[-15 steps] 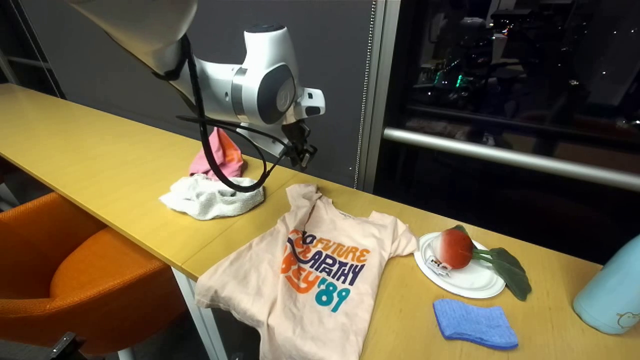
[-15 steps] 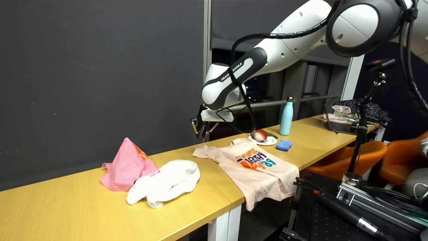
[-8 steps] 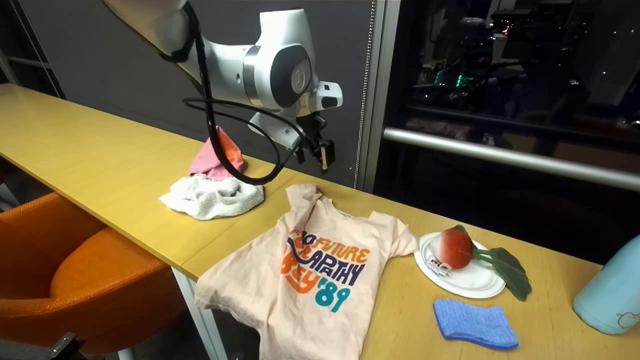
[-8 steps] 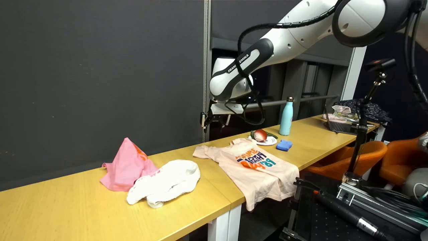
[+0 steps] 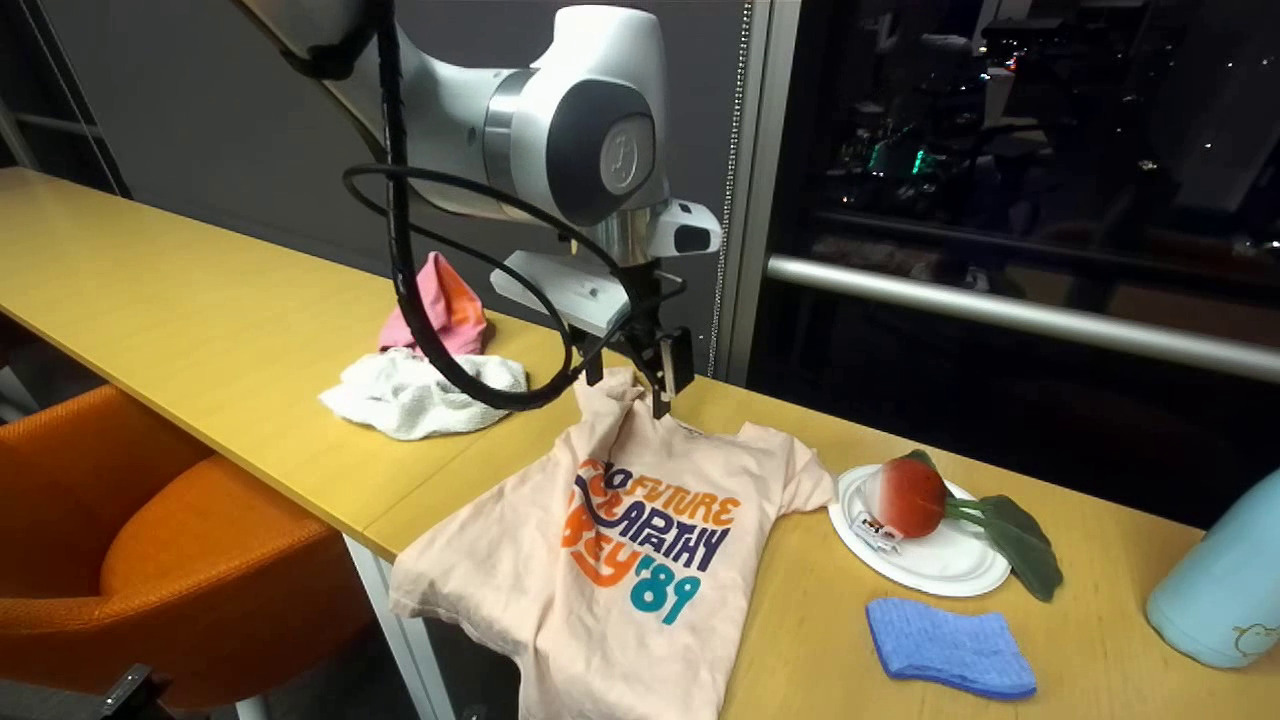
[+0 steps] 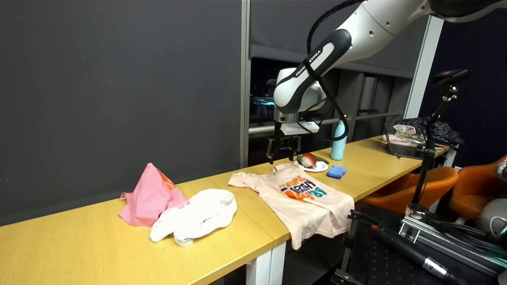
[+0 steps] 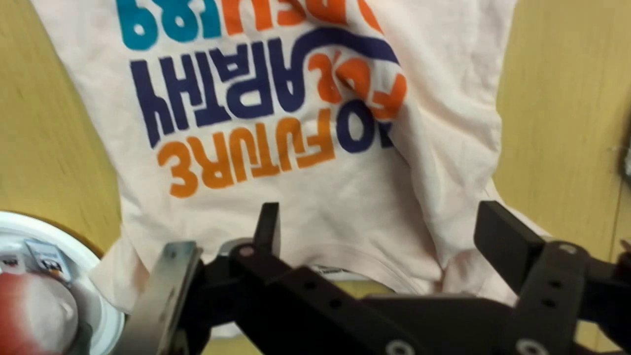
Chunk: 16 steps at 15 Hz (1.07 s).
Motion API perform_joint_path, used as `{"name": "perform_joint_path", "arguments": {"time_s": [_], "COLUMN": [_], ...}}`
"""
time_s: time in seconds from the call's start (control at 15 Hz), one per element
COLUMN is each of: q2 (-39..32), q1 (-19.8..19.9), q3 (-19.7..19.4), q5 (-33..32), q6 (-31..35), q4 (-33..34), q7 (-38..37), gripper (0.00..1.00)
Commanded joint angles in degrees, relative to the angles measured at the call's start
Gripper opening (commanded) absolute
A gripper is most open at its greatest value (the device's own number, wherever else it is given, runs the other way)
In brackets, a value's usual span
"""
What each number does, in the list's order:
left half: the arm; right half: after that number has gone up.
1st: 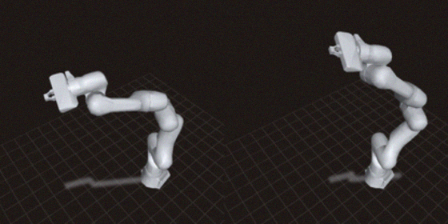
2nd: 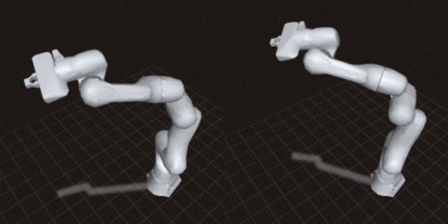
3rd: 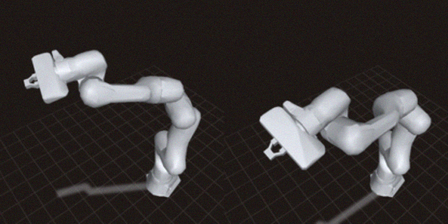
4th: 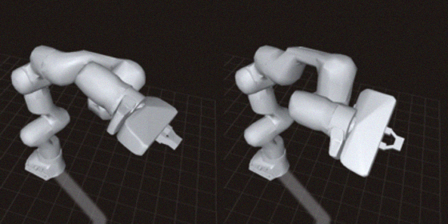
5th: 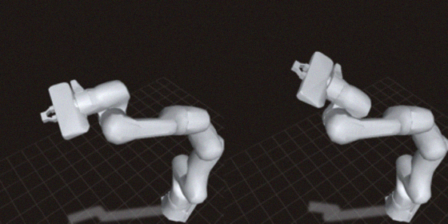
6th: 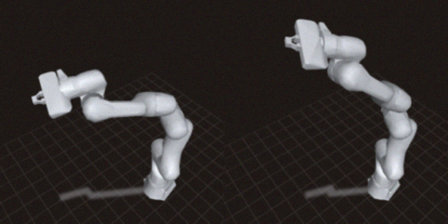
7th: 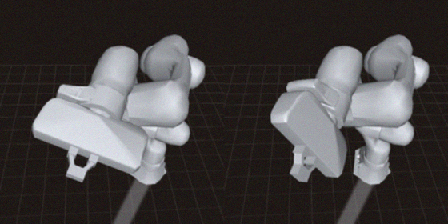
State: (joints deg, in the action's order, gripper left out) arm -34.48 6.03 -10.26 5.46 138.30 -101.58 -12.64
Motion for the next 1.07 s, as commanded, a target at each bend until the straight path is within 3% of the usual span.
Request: {"name": "perform_joint_path", "arguments": {"time_s": [0.0, 0.73, 1.0], "q2": [2.97, -3.93, -2.66], "q1": [1.04, 0.75, 1.29], "q3": [-0.41, -0.12, -0.51], "q5": [-1.43, -1.64, -1.48], "q6": [-1.11, 0.01, 1.54], "q4": [-5.64, -6.18, -8.67], "q7": [0.72, -0.55, 0.24], "gripper": [1.00, 1.00, 1.00]}}
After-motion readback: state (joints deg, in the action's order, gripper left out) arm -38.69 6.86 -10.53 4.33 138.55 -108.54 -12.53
